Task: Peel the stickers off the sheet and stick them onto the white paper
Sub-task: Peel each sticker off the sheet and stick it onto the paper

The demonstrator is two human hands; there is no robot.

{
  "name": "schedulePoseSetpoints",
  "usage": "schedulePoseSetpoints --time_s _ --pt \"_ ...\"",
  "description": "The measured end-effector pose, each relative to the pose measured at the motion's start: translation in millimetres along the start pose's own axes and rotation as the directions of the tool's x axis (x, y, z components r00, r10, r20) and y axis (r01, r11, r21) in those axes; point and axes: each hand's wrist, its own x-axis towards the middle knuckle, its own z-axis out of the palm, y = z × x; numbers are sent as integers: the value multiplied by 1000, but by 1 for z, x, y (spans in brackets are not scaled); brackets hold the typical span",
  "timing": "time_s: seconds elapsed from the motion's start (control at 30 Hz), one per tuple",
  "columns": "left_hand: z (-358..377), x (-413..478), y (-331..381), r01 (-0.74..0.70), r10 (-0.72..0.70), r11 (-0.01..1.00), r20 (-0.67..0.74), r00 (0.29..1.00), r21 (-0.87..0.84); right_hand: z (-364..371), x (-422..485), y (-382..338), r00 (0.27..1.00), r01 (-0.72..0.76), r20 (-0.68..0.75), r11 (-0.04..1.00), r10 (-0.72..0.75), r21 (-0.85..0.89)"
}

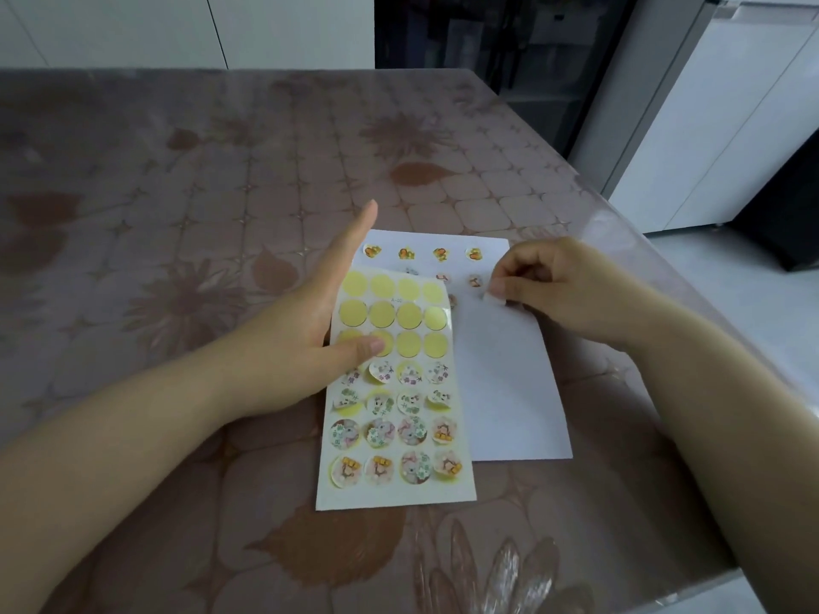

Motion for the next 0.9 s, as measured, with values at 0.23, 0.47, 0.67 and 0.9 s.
schedulePoseSetpoints --time_s 0.23,0.47,0.67,0.9 --pt "-1 1 0 19 -18 999 22 1000 -27 2 5 6 966 8 -260 995 19 101" --pt "-1 1 -1 24 -23 997 11 1000 -67 5 0 6 961 231 -103 949 -257 -213" --pt "0 0 -1 33 -33 996 -2 999 -88 6 1 7 933 313 -75 897 -351 -311" --pt "-1 -2 -3 51 -52 991 -9 999 -120 3 -3 0 922 373 47 847 -385 -380"
